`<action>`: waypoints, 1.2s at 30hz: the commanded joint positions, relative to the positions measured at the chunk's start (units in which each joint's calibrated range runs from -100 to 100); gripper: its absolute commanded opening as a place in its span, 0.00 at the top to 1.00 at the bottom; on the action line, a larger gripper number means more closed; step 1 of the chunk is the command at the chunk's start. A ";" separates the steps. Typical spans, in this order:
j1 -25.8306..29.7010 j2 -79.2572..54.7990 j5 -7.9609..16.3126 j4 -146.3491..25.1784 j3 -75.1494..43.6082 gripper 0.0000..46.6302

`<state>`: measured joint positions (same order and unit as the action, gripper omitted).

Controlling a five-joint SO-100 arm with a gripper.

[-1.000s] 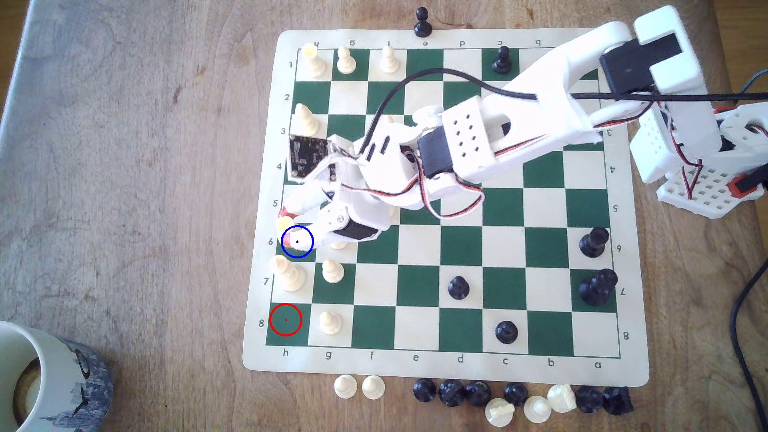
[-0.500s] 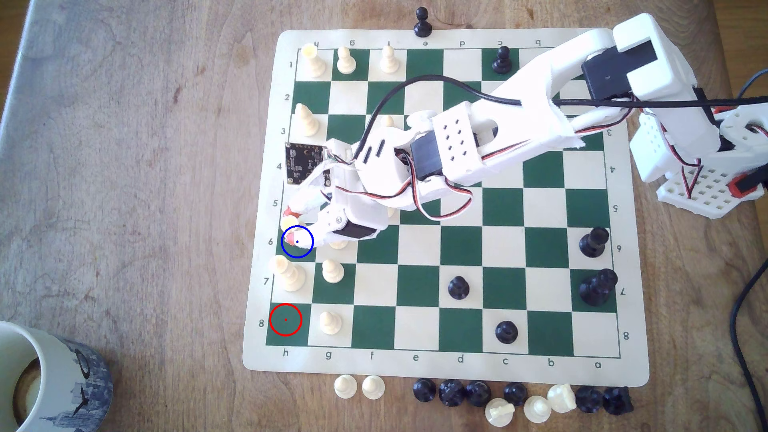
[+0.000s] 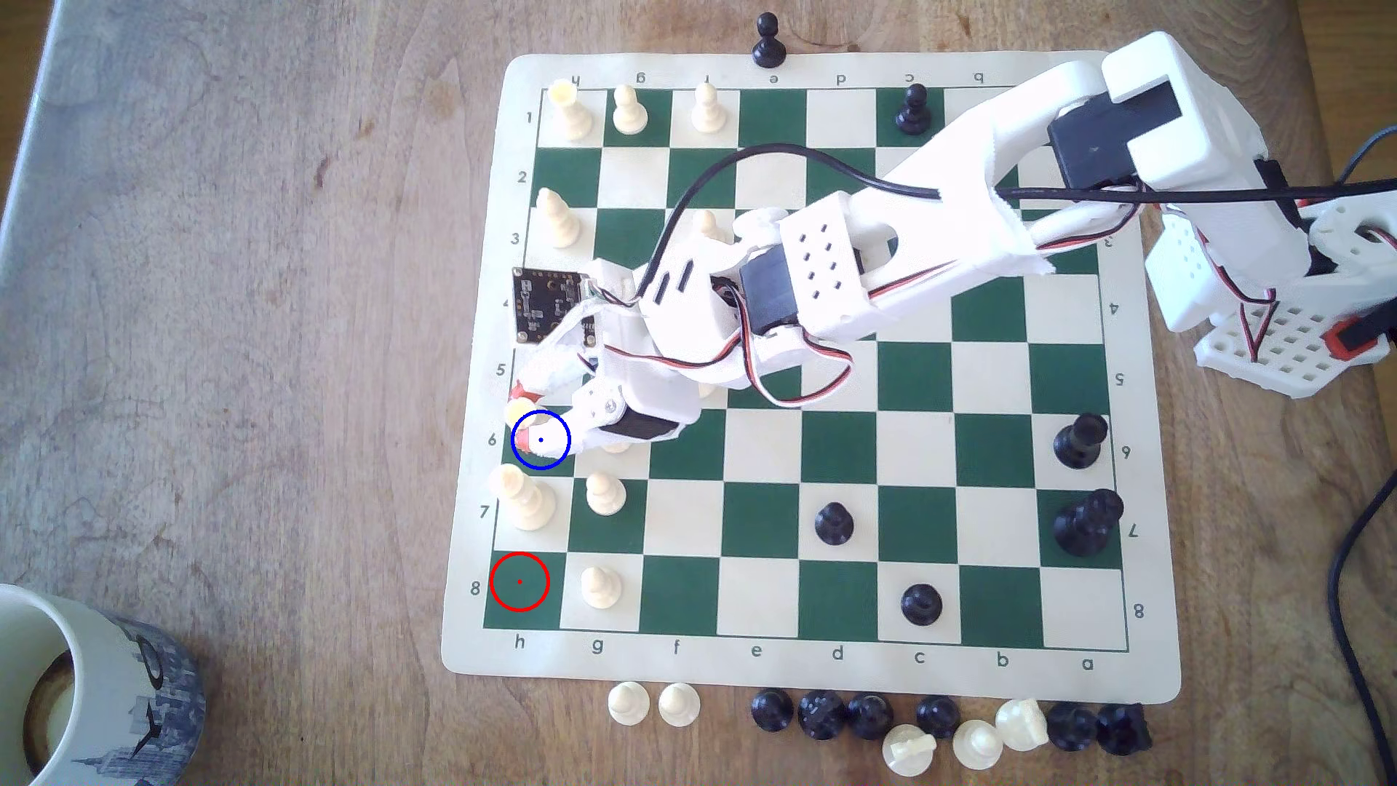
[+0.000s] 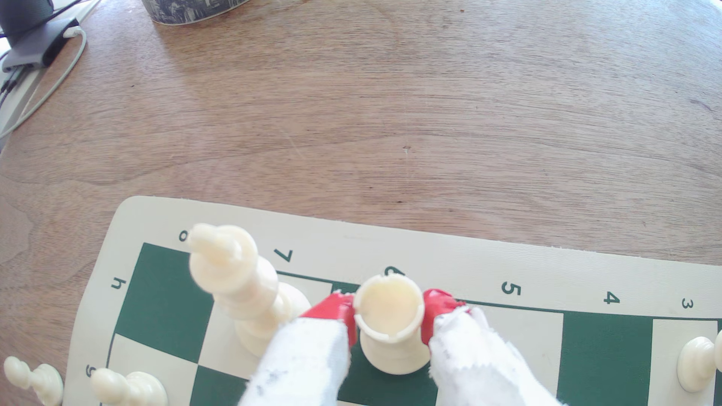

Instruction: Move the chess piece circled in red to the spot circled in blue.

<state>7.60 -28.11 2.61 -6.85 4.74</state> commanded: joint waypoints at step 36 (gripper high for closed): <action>-0.67 5.19 0.39 0.30 -1.39 0.70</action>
<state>7.30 -29.62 2.61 -6.85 4.11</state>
